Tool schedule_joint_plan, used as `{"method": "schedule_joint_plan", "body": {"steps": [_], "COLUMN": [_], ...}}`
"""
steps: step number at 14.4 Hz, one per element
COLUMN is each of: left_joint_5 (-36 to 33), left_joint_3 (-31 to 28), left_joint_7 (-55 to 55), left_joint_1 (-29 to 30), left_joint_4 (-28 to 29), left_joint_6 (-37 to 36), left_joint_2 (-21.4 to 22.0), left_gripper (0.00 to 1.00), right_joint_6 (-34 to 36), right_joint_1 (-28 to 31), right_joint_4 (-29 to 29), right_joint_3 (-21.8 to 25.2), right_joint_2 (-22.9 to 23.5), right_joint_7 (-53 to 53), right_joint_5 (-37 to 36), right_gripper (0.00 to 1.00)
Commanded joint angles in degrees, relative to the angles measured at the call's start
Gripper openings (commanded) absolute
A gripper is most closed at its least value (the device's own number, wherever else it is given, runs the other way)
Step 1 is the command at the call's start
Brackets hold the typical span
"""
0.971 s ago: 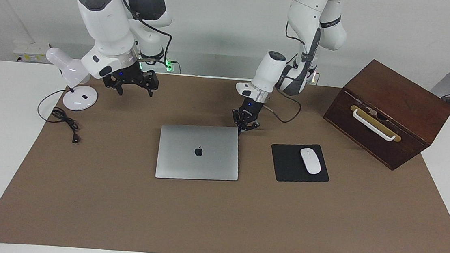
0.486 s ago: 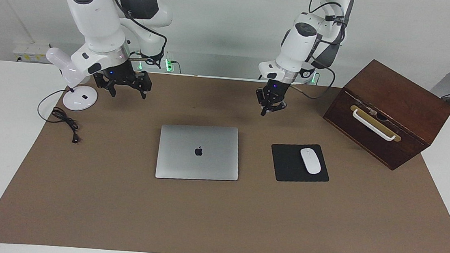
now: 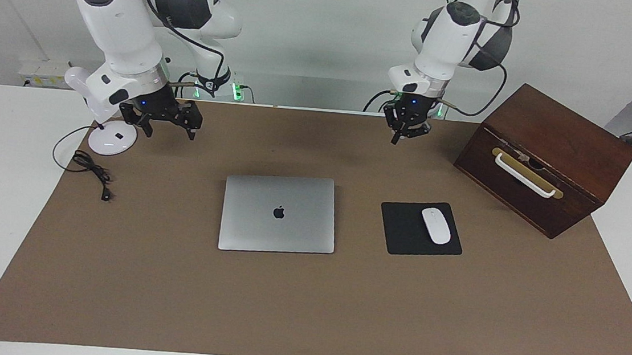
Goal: Close laptop with both arms
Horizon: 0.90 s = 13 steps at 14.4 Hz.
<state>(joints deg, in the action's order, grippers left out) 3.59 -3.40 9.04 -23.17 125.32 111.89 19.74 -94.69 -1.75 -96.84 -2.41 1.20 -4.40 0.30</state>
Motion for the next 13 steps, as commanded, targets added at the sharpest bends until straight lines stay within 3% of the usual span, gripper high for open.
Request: {"method": "schedule_joint_plan", "body": {"steps": [1, 6, 10, 13], "left_joint_5": [-0.7, -0.8, -0.7, -2.0], "left_joint_3": [0.3, 0.4, 0.3, 0.3], "left_joint_7": [0.1, -1.0, -3.3, -3.4], "left_joint_1": [5.3, 14.7, 16.6, 17.3], "left_joint_4": [-2.9, -5.3, -10.8, -20.2], "left_joint_6": [-2.9, -3.6, -4.4, -11.7], "left_joint_2": [-1.5, -1.3, -3.2, -7.5], "left_gripper": [1.00, 1.00, 1.00, 1.00], "right_joint_6": [0.9, 3.5, 3.5, 3.5], "right_joint_1": [2.0, 3.7, 2.7, 2.6], "right_joint_4": [0.2, 2.4, 2.4, 2.3], "right_joint_3": [-0.9, -1.3, -1.3, -1.3], "right_joint_2": [-0.3, 0.6, 0.4, 0.4], "right_joint_7": [1.6, 1.7, 1.6, 1.6], "right_joint_5": [-1.0, -0.7, -0.6, -0.6], "right_gripper": [1.00, 1.00, 1.00, 1.00]}}
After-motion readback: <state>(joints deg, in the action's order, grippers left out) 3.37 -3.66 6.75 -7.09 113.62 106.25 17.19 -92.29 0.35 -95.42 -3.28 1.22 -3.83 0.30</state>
